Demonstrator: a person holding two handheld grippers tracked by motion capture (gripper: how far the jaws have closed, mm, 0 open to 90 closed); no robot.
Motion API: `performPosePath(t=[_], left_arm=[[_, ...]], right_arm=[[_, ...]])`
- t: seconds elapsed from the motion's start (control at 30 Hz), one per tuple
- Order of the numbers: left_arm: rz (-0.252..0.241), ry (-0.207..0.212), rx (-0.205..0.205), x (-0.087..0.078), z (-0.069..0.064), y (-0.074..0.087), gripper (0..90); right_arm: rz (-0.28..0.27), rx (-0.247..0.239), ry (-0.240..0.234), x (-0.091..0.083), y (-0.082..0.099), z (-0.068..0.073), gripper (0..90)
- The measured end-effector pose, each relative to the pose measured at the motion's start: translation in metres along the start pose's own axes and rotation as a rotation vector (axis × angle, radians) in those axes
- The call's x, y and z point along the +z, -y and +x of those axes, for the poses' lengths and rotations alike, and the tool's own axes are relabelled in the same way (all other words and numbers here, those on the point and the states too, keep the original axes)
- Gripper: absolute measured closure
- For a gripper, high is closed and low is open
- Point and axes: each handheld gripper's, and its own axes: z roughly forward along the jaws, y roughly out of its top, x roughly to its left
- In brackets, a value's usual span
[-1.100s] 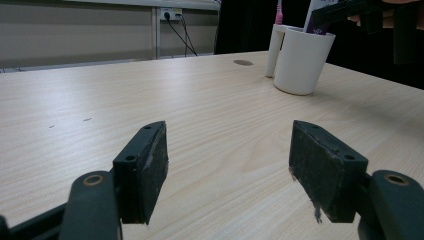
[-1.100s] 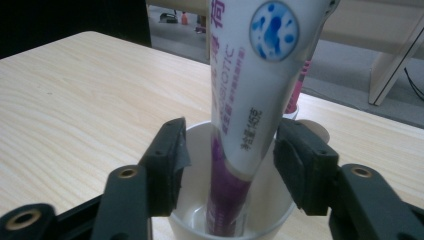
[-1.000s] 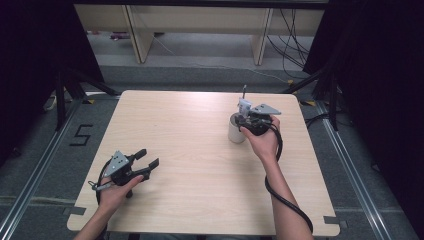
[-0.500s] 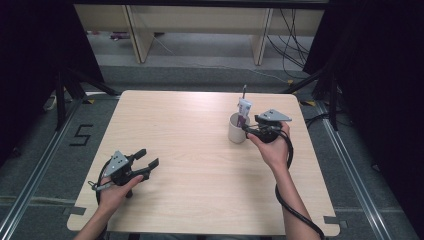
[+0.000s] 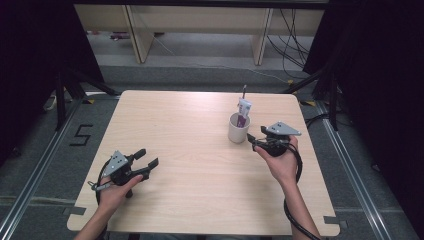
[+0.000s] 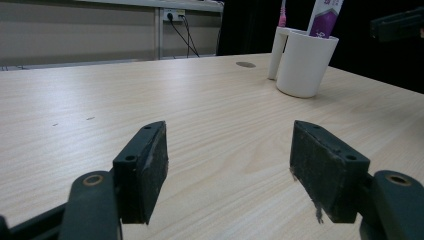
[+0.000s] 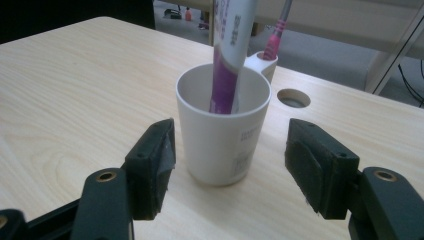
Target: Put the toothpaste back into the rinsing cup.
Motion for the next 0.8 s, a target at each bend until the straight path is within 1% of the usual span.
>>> performPosePath(t=[0.03,0.07,0.1,0.13,0.17,0.2,0.23,0.27,0.3,0.33,0.37,0.4,0.43,0.47,0.5,0.53,0.57,0.63,0.67,0.7,0.77,0.8], left_arm=[[-0.01,0.006,-0.002,0.001,0.0,0.0,31.2],[0.001,-0.001,0.0,0.0,0.0,0.0,31.2],[0.001,-0.001,0.001,0.0,0.0,0.0,31.2],[0.001,-0.001,0.0,0.0,-0.001,0.0,31.2],[0.001,-0.001,0.001,0.0,-0.001,0.0,31.2],[0.001,-0.001,0.001,0.0,-0.001,0.0,31.2],[0.0,-0.002,-0.002,0.0,-0.001,0.0,31.2],[-0.001,-0.001,-0.003,0.0,-0.001,0.0,31.2],[-0.006,0.002,-0.005,0.0,-0.001,0.0,31.2],[-0.012,0.007,-0.004,0.001,0.0,0.001,31.2],[-0.002,-0.001,-0.004,0.0,-0.001,0.0,31.2],[0.0,-0.002,-0.003,0.0,-0.001,0.0,31.2],[0.0,-0.002,-0.003,0.0,-0.001,0.0,31.2],[0.0,-0.002,-0.003,0.0,-0.001,0.0,31.2],[0.001,-0.003,0.0,0.0,-0.001,0.0,31.2],[-0.004,0.0,0.0,0.0,-0.001,0.0,31.2],[0.002,-0.003,-0.001,0.0,-0.001,0.0,31.2],[0.006,-0.003,0.0,0.0,-0.001,0.0,31.2],[0.006,-0.003,0.0,0.0,-0.001,0.0,31.2],[0.007,-0.003,0.002,0.0,-0.001,0.0,31.2],[0.007,-0.002,0.004,0.0,-0.001,0.0,31.2],[0.007,-0.002,0.004,0.0,-0.001,0.0,31.3]], right_arm=[[0.011,0.01,-0.009,-0.002,0.003,0.001,37.5],[0.017,0.014,-0.011,-0.005,0.006,0.001,37.4],[0.013,0.012,-0.008,-0.006,0.009,0.001,37.4],[0.017,0.024,-0.019,-0.007,0.012,0.002,37.4],[0.018,0.044,-0.021,-0.009,0.015,0.003,37.5],[0.005,0.043,-0.021,-0.01,0.018,0.003,37.6],[0.007,0.043,-0.02,-0.011,0.021,0.004,37.8],[0.005,0.067,-0.03,-0.012,0.025,0.006,37.8],[0.007,0.077,-0.026,-0.013,0.028,0.007,37.9],[0.002,0.102,-0.027,-0.014,0.031,0.01,37.9],[0.02,0.09,-0.039,-0.016,0.033,0.008,37.9],[0.021,0.089,-0.042,-0.017,0.035,0.009,37.9],[0.011,0.088,-0.038,-0.017,0.037,0.009,37.9],[0.007,0.064,-0.021,-0.019,0.039,0.008,37.9],[0.013,0.066,-0.028,-0.02,0.04,0.008,37.9],[0.022,0.067,-0.029,-0.022,0.042,0.007,37.9],[0.02,0.065,-0.026,-0.023,0.044,0.007,37.9],[0.007,0.074,-0.025,-0.024,0.049,0.008,38.0],[0.004,0.071,-0.018,-0.025,0.05,0.008,38.0],[0.008,0.076,-0.024,-0.027,0.052,0.008,38.1],[-0.011,0.075,-0.008,-0.027,0.056,0.007,38.5],[-0.01,0.088,-0.012,-0.029,0.057,0.007,38.6]])
